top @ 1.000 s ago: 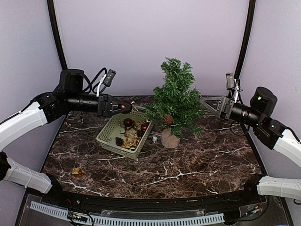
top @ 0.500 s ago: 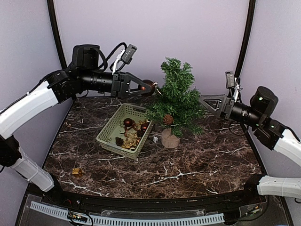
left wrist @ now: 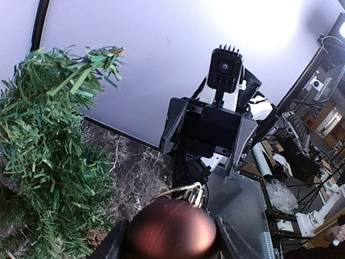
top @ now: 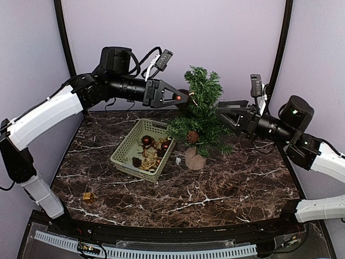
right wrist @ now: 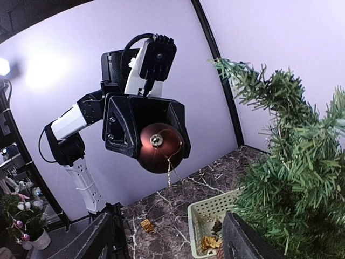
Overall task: Decorate the small christmas tree
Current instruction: Hang the ornament ball on the branch.
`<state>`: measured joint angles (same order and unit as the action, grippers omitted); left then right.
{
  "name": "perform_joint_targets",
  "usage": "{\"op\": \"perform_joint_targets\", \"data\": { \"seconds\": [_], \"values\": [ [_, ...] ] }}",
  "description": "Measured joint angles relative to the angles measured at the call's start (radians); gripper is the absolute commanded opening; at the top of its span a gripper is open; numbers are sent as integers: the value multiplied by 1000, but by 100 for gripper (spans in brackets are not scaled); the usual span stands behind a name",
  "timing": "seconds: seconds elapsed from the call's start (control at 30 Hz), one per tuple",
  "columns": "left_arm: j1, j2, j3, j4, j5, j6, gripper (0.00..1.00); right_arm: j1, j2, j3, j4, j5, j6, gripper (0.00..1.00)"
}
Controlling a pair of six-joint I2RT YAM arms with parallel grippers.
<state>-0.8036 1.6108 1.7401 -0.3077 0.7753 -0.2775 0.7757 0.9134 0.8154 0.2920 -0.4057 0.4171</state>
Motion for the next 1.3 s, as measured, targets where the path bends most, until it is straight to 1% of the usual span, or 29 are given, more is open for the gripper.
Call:
{"op": "perform_joint_targets", "data": {
  "seconds": [0.07, 0.2, 0.23, 0.4, 0.73, 0.97, 1.13, 1.2, 1.23, 1.3],
  "values": [
    [0, 3, 2, 0, 2, -12, 42, 7, 23, 14, 23, 16, -29, 59],
    [0, 9, 6, 0, 9, -31, 42, 18, 90, 58, 54, 25, -80, 46],
    [0, 9, 6, 0, 11, -34, 42, 18, 107, 68, 60, 23, -90, 45],
    [0, 10, 6, 0, 14, -45, 42, 36, 172, 109, 74, 1, -122, 46],
    [0, 10, 6, 0, 23, -49, 42, 51, 227, 154, 73, -20, -158, 41],
    [0, 10, 6, 0, 26, -49, 42, 58, 261, 169, 64, -19, -179, 30],
    [0, 10, 6, 0, 29, -49, 42, 60, 261, 169, 58, 7, -188, 13],
    [0, 10, 6, 0, 30, -49, 42, 62, 261, 169, 53, 19, -193, 2],
    [0, 10, 6, 0, 30, -49, 42, 62, 261, 169, 51, 24, -192, 0],
    [0, 10, 6, 0, 31, -48, 42, 62, 261, 169, 48, 37, -196, 0]
  ]
}}
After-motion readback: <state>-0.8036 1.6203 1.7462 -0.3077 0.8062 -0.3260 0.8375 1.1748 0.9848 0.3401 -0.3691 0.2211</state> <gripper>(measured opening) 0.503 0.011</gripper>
